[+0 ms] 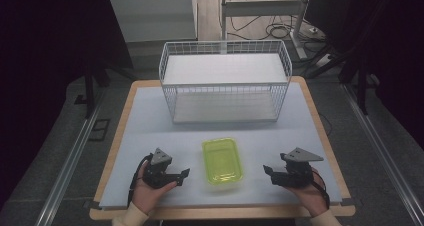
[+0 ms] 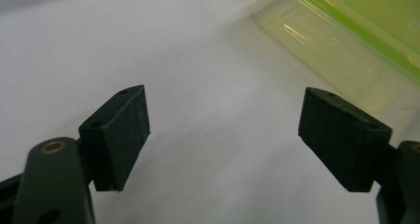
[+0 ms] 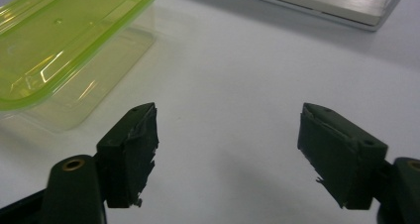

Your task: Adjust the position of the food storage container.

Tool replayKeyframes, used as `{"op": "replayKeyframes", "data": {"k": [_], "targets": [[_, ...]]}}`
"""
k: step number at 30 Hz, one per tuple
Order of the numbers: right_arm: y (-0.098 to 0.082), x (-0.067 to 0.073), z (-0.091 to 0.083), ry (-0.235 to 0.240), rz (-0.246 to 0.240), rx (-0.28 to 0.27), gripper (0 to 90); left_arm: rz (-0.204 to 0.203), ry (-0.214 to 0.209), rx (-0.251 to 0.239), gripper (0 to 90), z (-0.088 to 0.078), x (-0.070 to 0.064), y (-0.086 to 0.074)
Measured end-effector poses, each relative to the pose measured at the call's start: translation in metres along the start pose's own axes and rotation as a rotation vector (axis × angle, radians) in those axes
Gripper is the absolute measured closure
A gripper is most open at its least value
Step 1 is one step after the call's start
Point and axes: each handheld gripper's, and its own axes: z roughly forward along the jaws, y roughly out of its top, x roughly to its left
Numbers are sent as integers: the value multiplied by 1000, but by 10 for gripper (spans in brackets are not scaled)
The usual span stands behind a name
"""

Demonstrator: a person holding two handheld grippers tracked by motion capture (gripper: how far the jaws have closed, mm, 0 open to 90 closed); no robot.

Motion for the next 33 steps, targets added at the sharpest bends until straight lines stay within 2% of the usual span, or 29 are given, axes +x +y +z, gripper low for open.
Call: {"op": "replayKeyframes", "data": {"k": [5, 9, 10, 12, 15, 19, 20, 21, 22, 23, 28, 33], "targets": [[-3, -8, -6, 8, 36, -17, 333, 19, -1, 5, 196, 4, 1, 2], [4, -10, -6, 25, 50, -12, 456, 30, -3, 9, 193, -1, 2, -6], [4, -10, -6, 25, 50, -12, 456, 38, 3, 10, 193, -4, 3, -7], [7, -7, -2, 36, 32, -2, 512, 43, 9, 4, 194, -8, 5, -10], [8, -6, -1, 47, 33, 0, 529, 36, 12, -3, 194, -13, 4, -14], [9, -4, 5, 65, 14, 12, 575, 41, 11, 1, 194, -11, 2, -15], [11, -5, 7, 75, 5, 15, 650, 48, 9, 6, 195, -10, 2, -16], [11, -5, 7, 75, 5, 15, 650, 51, 7, 10, 195, -9, 2, -16], [14, -6, 8, 100, 0, 14, 722, 51, 5, 15, 195, -8, 1, -16], [14, -6, 8, 100, 0, 14, 722, 54, 5, 18, 195, -7, 1, -17], [15, -10, 6, 115, 8, 16, 876, 48, 4, 20, 195, -8, 1, -16], [21, -4, -2, 116, 6, -3, 899, 56, -1, 14, 195, -10, -1, -15]]}}
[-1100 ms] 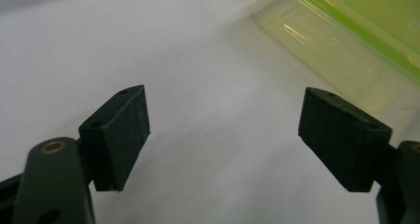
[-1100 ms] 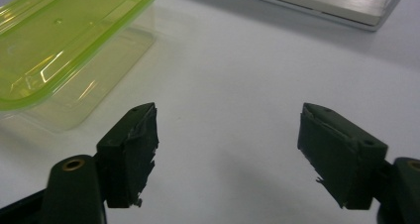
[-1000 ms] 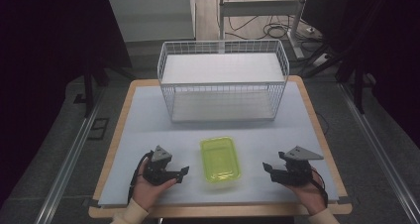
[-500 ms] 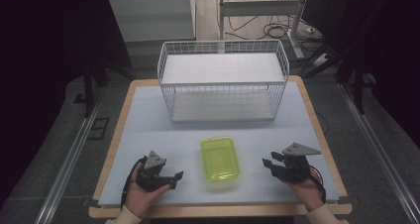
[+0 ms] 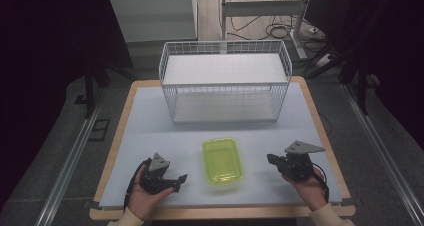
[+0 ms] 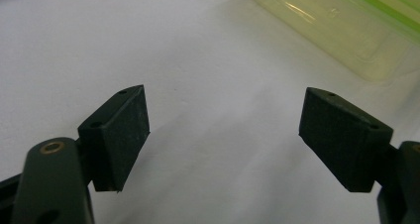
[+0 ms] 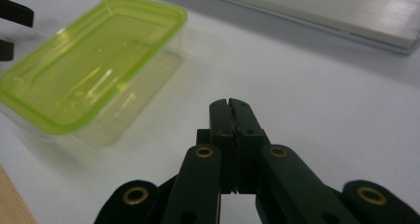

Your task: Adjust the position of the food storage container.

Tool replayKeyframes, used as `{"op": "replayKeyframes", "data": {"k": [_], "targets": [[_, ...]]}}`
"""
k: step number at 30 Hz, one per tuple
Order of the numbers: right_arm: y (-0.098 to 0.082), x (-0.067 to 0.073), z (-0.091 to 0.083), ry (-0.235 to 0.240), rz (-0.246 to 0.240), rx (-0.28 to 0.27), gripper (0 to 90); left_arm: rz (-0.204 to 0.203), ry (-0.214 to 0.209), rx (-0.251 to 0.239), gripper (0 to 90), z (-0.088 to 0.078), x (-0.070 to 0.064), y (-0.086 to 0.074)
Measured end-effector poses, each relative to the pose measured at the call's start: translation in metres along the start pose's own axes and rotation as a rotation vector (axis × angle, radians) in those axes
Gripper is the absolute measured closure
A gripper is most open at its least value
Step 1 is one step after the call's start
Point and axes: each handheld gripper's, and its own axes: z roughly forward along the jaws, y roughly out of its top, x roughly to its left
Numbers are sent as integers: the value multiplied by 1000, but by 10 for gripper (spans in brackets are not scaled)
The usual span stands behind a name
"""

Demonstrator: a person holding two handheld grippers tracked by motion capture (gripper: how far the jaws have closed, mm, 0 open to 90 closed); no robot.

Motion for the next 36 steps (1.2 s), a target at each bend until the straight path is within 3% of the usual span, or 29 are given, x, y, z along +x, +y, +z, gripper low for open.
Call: {"op": "replayKeyframes", "data": {"k": [6, 12, 16, 17, 19, 23, 36], "targets": [[14, 15, -1, 25, -30, -29, 898, -8, -11, 3, 195, 2, 1, 1], [28, 30, 8, 60, -56, -36, 898, -6, -18, 5, 195, 4, 3, 2], [42, 52, 18, 98, -95, -44, 898, -10, -17, 2, 195, 4, 2, 1], [49, 69, 25, 126, -128, -43, 898, -11, -16, -4, 195, 2, 2, 1], [51, 74, 27, 137, -139, -42, 898, -6, -13, -6, 195, 2, 2, 1], [60, 102, 42, 190, -195, -28, 898, -7, -12, -3, 195, 2, 1, 1], [64, 134, 70, 260, -255, 30, 897, -7, -10, -1, 194, 2, 1, 1]]}}
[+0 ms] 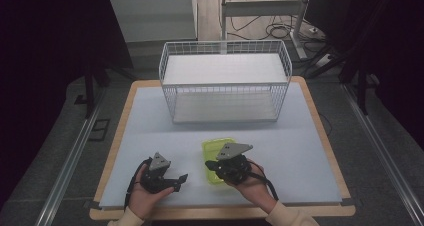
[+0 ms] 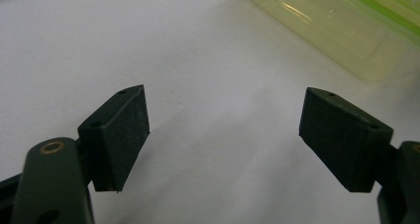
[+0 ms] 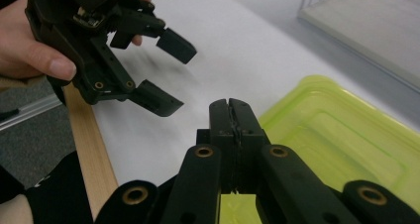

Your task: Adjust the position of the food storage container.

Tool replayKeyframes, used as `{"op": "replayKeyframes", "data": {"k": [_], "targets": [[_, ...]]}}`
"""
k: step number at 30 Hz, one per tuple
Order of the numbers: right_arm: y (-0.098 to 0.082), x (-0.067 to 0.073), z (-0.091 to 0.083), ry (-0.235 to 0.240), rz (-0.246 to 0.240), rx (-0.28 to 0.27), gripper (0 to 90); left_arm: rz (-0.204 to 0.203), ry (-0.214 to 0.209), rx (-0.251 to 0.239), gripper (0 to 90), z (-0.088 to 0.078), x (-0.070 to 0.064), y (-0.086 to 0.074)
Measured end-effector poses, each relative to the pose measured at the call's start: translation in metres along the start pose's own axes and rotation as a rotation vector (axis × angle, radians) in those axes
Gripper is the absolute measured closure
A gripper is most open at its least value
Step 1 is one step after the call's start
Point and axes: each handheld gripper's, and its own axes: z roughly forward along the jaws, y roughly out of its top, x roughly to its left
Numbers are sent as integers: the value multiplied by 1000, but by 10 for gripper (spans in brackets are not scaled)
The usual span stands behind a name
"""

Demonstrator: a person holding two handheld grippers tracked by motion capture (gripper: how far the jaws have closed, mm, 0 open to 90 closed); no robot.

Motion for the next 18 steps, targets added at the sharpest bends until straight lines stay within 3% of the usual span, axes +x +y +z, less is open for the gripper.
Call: {"op": "replayKeyframes", "data": {"k": [12, 15, 18], "targets": [[-4, 15, 21, 58, -6, 70, 897, -4, -3, 1, 194, 1, 4, -1], [-9, 18, 28, 50, -27, 106, 898, -4, -4, 5, 194, 1, 4, -1], [-13, 19, 32, 46, -15, 130, 898, -2, -3, 4, 193, 0, 4, -1]]}}
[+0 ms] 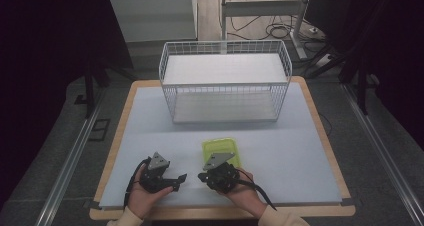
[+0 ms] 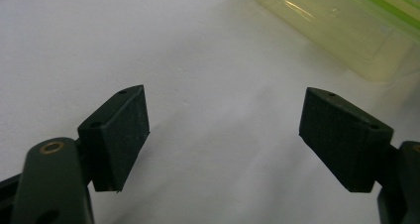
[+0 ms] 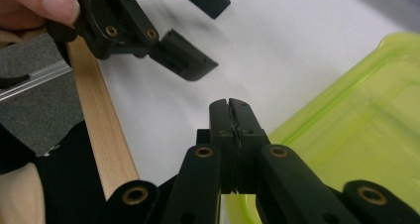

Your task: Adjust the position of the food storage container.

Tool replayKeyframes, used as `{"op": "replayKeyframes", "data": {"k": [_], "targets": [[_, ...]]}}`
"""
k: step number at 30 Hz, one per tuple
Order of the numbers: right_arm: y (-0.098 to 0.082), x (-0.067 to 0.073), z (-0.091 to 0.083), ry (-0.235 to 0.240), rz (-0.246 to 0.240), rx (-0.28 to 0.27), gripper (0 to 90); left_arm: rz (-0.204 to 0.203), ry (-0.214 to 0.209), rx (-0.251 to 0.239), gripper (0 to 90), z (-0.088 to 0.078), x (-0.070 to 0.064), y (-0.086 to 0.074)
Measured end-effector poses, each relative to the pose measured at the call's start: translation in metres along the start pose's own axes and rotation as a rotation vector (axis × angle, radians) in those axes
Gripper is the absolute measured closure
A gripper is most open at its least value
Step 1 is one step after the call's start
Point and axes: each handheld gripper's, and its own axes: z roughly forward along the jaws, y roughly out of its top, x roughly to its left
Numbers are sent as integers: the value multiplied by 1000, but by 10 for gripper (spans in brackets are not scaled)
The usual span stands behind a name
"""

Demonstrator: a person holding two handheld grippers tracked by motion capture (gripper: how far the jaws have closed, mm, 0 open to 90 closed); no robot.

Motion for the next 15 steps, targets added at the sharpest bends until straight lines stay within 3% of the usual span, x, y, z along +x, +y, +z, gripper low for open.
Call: {"op": "replayKeyframes", "data": {"k": [7, 15], "targets": [[-2, 2, -5, -4, 3, -1, 898, -1, 4, -7, 192, -2, -1, 0], [-3, 7, 1, 0, -21, 37, 898, 7, -1, -1, 192, 0, -2, 0]]}}
